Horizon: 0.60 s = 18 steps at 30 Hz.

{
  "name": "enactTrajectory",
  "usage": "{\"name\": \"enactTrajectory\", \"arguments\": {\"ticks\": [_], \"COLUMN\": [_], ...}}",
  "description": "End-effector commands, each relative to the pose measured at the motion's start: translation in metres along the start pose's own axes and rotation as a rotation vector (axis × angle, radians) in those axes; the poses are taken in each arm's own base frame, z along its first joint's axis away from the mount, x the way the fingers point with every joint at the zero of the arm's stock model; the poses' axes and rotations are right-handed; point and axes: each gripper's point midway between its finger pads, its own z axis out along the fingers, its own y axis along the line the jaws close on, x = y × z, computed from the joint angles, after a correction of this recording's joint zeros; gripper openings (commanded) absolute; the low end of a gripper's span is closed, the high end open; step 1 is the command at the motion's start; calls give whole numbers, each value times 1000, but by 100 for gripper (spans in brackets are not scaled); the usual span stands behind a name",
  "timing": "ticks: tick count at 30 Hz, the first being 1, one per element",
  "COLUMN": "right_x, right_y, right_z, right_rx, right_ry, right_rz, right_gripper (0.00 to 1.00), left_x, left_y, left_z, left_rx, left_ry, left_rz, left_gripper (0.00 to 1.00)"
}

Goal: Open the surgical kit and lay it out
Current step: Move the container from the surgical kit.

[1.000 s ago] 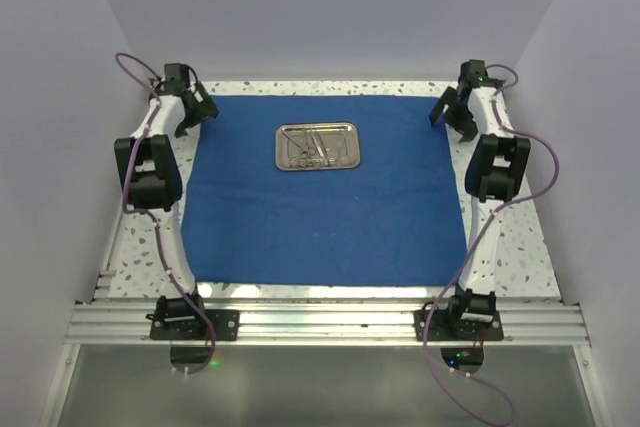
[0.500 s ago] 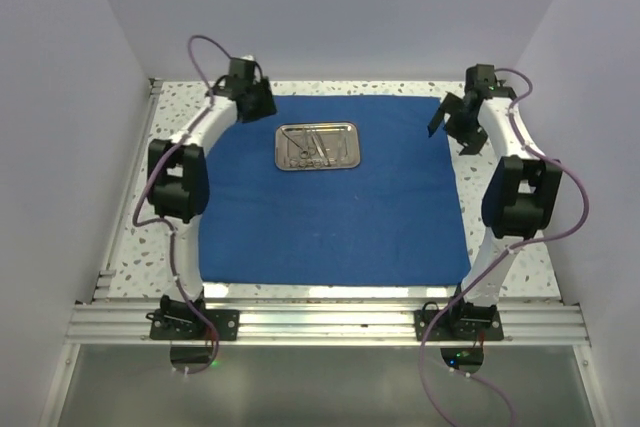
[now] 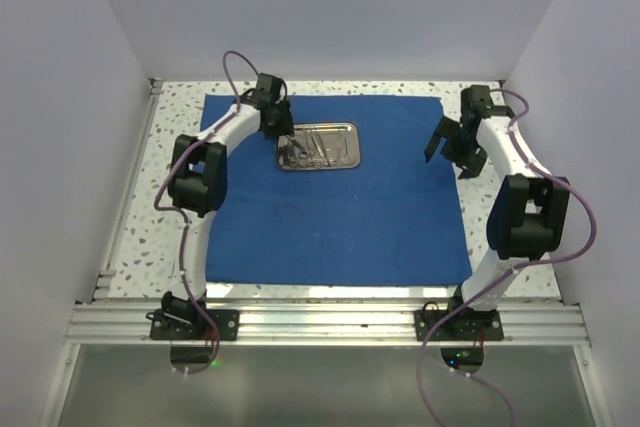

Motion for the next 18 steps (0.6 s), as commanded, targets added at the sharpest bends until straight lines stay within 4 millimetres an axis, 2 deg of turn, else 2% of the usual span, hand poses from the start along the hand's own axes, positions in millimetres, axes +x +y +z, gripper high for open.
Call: {"name": "enactTrajectory", "arguments": {"ticks": [1, 3, 8, 12, 18], "right_x": [-1, 0, 6, 9, 10], "right_y": [-3, -4, -4, -6, -7], "right_z": [-21, -21, -17, -16, -16], "right_rx": [-14, -13, -13, -9, -2], "right_ry": [-47, -48, -27, -19, -12], "right_rz": [-18, -15, -16, -22, -32], "right_gripper": [98, 98, 97, 97, 97], "left_x": [-21, -35, -41, -31, -1], "left_y": [-4, -5, 0, 9, 26], "left_z": [-31, -47, -64, -62, -40], "left_rx": [5, -2, -31, -54, -107], "left_ry": [-58, -106, -137, -128, -44], "left_rz": [38, 48, 69, 76, 74], "left_gripper": [51, 50, 47, 47, 47]}}
